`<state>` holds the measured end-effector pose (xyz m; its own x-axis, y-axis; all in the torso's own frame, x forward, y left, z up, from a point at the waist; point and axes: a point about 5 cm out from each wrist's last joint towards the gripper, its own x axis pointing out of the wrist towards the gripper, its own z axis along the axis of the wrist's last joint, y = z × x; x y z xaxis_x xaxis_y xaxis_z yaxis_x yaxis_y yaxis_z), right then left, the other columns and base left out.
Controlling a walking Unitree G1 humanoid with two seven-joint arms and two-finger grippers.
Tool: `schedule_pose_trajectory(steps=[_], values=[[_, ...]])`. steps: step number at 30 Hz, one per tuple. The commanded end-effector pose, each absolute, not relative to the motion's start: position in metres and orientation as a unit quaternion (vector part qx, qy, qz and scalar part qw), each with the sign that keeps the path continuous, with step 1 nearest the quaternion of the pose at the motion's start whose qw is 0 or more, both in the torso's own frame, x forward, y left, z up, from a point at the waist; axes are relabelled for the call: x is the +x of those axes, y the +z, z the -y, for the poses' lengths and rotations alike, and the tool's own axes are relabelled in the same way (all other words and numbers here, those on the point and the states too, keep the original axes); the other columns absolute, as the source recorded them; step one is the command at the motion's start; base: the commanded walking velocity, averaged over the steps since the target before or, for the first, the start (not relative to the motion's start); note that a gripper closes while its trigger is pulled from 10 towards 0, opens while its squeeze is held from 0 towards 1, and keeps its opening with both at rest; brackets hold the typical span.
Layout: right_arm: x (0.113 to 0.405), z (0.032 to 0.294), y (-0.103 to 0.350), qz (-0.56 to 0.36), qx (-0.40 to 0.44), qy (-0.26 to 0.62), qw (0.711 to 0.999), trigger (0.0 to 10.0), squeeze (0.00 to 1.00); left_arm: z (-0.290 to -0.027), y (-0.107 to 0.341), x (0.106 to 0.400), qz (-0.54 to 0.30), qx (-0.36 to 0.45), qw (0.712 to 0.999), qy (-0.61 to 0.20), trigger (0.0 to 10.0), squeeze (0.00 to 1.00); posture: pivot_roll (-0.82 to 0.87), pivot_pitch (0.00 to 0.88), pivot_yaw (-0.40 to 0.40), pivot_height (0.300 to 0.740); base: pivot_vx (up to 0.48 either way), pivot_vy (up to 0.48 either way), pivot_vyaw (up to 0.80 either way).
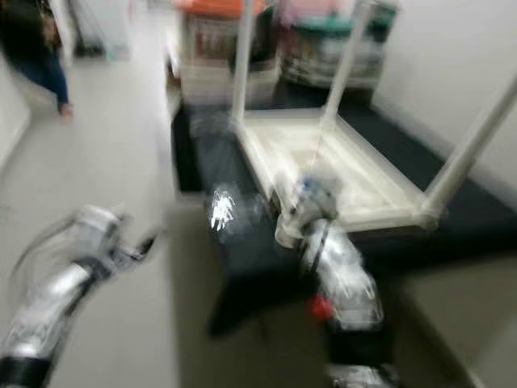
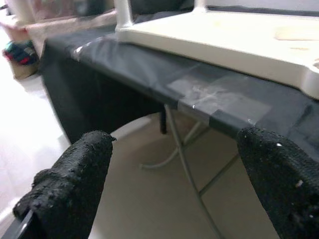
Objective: Building children table
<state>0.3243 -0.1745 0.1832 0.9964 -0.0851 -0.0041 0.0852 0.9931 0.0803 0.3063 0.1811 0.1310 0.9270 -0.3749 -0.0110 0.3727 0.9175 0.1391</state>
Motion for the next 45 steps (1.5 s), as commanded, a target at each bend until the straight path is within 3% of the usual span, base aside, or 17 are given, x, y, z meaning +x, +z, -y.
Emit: schedule_pose_trajectory(steps=[1, 30, 38, 45], values=[[0.325, 0.167, 0.187, 0.005, 0.048, -0.031, 0.998, 10.0, 0.00, -0.188, 0.130, 0.305, 0.000, 0.069, 0.981, -0.182, 10.0, 0.00, 0.07, 0.000, -0.082, 0.740, 0.000, 0.480, -0.80], [0.321, 0.167, 0.183, 0.005, 0.064, -0.034, 0.997, 10.0, 0.00, -0.174, 0.131, 0.303, 0.003, 0.066, 0.977, -0.202, 10.0, 0.00, 0.07, 0.000, -0.074, 0.740, 0.082, 0.137, -0.80], [0.320, 0.166, 0.184, 0.013, 0.075, -0.034, 0.997, 10.0, 0.00, -0.174, 0.130, 0.300, 0.002, 0.056, 0.977, -0.208, 10.0, 0.00, 0.07, 0.000, -0.076, 0.740, 0.000, 0.480, -0.80], [0.321, 0.169, 0.187, 0.022, 0.058, -0.037, 0.997, 10.0, 0.00, -0.173, 0.130, 0.300, 0.002, 0.051, 0.976, -0.212, 10.0, 0.00, 0.07, 0.000, -0.075, 0.740, 0.000, 0.480, 0.00]])
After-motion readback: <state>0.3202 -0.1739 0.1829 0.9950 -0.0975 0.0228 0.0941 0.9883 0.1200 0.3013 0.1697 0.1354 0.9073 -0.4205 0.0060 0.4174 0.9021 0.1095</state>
